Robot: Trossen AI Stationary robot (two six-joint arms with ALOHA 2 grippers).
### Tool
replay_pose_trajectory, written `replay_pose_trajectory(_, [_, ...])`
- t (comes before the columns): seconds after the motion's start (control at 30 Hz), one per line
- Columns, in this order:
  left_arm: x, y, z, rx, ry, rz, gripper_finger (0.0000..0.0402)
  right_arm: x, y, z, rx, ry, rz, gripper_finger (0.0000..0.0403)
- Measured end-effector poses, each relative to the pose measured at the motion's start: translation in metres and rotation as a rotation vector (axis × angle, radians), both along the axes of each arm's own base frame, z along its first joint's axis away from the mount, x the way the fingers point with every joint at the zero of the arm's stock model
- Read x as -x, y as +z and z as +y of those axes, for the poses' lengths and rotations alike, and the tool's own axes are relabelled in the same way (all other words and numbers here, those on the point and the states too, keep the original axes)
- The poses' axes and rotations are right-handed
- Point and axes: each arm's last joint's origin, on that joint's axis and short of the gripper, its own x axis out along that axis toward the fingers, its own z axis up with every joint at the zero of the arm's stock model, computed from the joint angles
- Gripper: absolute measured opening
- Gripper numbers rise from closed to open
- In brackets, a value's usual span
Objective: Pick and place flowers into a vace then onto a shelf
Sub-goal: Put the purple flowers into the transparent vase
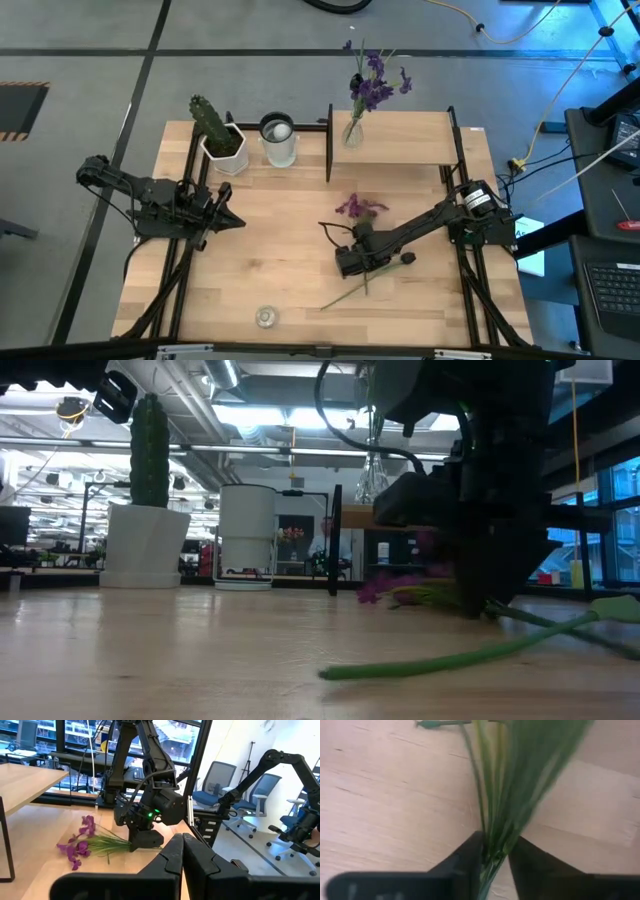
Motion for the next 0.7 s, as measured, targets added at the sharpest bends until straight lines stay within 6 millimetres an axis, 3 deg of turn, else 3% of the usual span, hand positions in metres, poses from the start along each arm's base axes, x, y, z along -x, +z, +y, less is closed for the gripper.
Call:
replay_pose_trajectory(0.2, [0.0,0.0,0.0,-0.002,0.0,0.0,0.0005,0.0,0.0,0.0,0.007,0.05,0.01,0.0013])
replay_pose_trajectory(0.4, [0.0,0.0,0.0,0.017,-0.002,0.004,0.0003,-0.013,0.01,0.004,0.0,0.085,-0.066,0.0016])
replay_pose_trajectory(0.7, [0.0,0.0,0.0,0.023,-0.003,0.005,0.0002,-0.044,0.059,0.01,0.194,0.201,-0.265,0.0008])
